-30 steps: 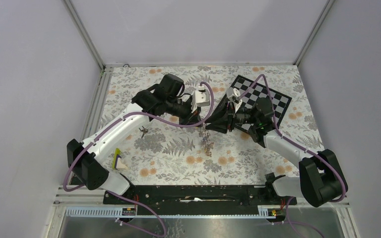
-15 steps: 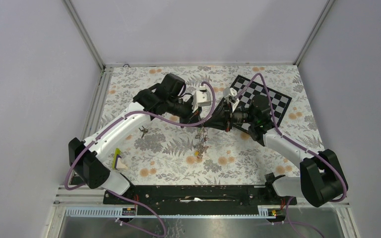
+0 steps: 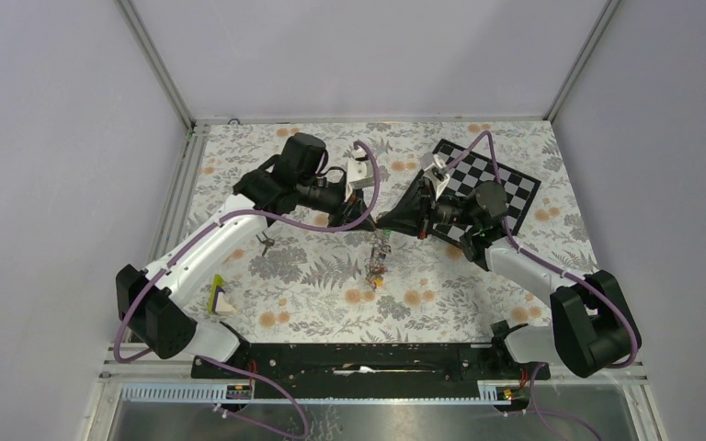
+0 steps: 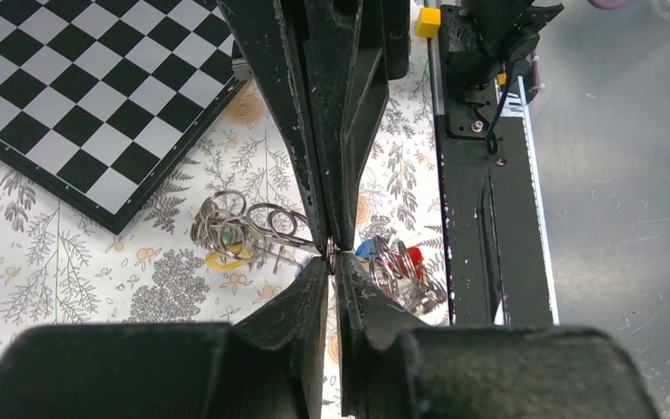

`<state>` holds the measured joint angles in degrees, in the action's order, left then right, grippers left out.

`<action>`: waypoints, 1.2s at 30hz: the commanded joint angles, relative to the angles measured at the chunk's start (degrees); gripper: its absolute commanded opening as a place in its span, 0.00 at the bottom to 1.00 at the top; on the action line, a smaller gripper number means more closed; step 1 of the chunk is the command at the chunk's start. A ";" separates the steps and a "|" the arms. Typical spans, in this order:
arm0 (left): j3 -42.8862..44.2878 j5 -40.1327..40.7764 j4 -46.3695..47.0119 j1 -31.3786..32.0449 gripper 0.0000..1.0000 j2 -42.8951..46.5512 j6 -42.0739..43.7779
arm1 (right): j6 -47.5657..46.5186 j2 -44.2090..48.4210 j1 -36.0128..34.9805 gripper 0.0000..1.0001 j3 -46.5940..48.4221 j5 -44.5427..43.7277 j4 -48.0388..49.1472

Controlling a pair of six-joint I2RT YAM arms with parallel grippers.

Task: Put the keys on the keyring

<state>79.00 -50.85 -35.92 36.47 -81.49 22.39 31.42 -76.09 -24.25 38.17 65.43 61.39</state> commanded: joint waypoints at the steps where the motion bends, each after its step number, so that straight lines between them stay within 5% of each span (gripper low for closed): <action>1: -0.86 -3.07 4.28 -0.17 0.14 1.09 -0.77 | 3.39 0.31 0.21 0.00 0.55 -1.10 7.84; 17: -1.47 -2.08 4.24 -0.17 0.00 1.78 -1.26 | 2.75 0.55 0.81 0.00 0.41 -1.36 6.75; 18: -1.51 -0.95 3.90 -0.17 0.00 2.04 -1.03 | 1.63 0.57 0.97 0.06 0.64 -1.59 5.21; 21: -0.05 3.67 -0.62 -0.33 0.00 2.22 0.92 | -2.74 1.06 1.87 0.46 2.81 -2.91 -2.95; 24: 0.37 7.99 -5.41 -1.42 0.00 3.42 2.82 | -10.43 1.90 2.97 0.62 6.86 -4.46 -14.65; 28: -1.35 13.64 -10.50 -2.32 0.00 8.43 5.52 | -25.02 -1.53 2.34 0.63 17.79 -12.77 -39.48; 36: -7.27 14.61 -14.19 -2.56 0.00 16.81 5.31 | -30.98 -23.74 -4.90 0.58 36.96 -24.68 -51.68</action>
<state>73.65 -36.95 -50.13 34.00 -68.88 27.20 6.31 -88.68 -24.56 67.00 48.34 21.69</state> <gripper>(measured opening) 0.010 0.598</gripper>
